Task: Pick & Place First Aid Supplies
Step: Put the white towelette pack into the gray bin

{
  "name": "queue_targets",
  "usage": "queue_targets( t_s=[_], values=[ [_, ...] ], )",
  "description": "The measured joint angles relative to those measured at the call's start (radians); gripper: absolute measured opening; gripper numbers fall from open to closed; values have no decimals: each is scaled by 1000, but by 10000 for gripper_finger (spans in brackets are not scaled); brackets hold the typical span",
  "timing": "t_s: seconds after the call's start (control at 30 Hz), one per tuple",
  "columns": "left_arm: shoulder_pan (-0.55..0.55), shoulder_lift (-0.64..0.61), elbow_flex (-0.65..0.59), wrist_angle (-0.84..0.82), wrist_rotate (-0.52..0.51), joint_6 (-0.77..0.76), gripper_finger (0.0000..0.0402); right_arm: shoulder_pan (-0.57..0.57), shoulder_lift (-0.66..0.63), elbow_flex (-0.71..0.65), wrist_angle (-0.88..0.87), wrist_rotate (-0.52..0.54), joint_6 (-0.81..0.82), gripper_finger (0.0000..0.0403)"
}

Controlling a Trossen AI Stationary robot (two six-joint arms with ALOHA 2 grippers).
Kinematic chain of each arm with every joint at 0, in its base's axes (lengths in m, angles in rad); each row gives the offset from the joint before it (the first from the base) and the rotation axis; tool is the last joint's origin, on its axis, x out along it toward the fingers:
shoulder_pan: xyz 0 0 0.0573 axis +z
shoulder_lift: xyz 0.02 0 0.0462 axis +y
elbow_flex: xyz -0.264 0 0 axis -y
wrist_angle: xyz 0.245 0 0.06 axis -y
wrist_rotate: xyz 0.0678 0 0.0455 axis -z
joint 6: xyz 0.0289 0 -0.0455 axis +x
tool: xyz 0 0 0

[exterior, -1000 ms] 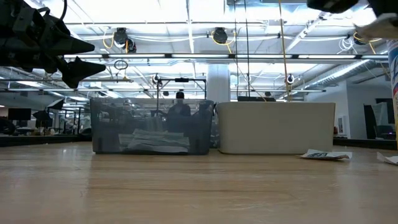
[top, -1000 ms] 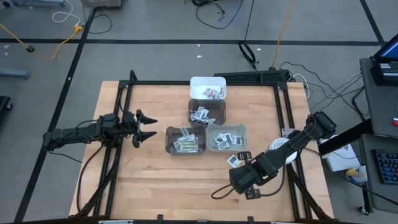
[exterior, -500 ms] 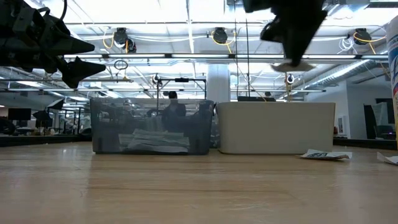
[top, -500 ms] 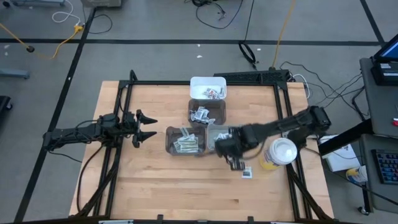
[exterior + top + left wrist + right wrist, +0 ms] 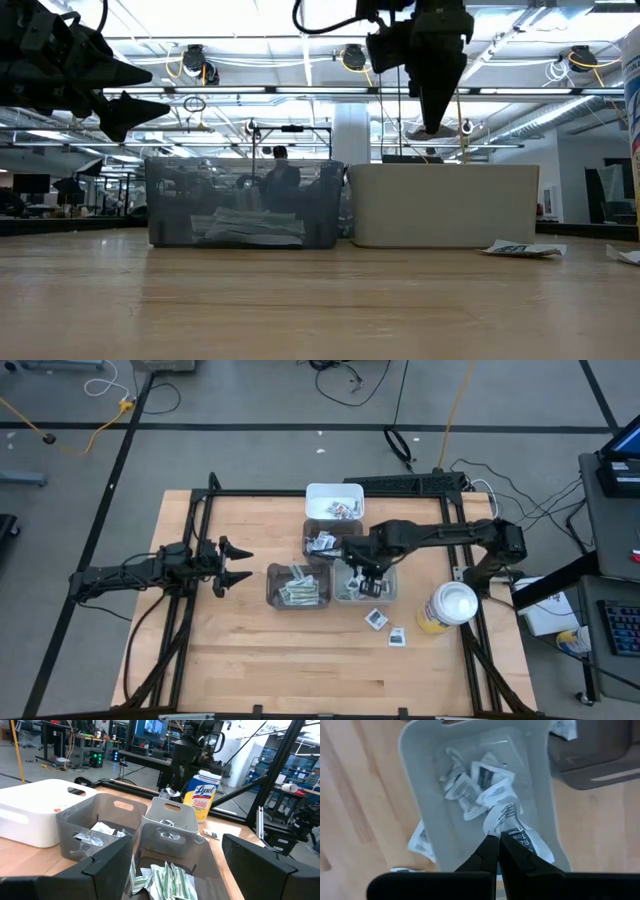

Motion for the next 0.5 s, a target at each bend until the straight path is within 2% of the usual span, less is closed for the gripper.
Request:
queue_targets(
  t_s=[0.5],
  values=[
    [0, 0, 0, 0, 0, 0, 310, -11, 103, -132, 234, 3, 82, 1]
  ],
)
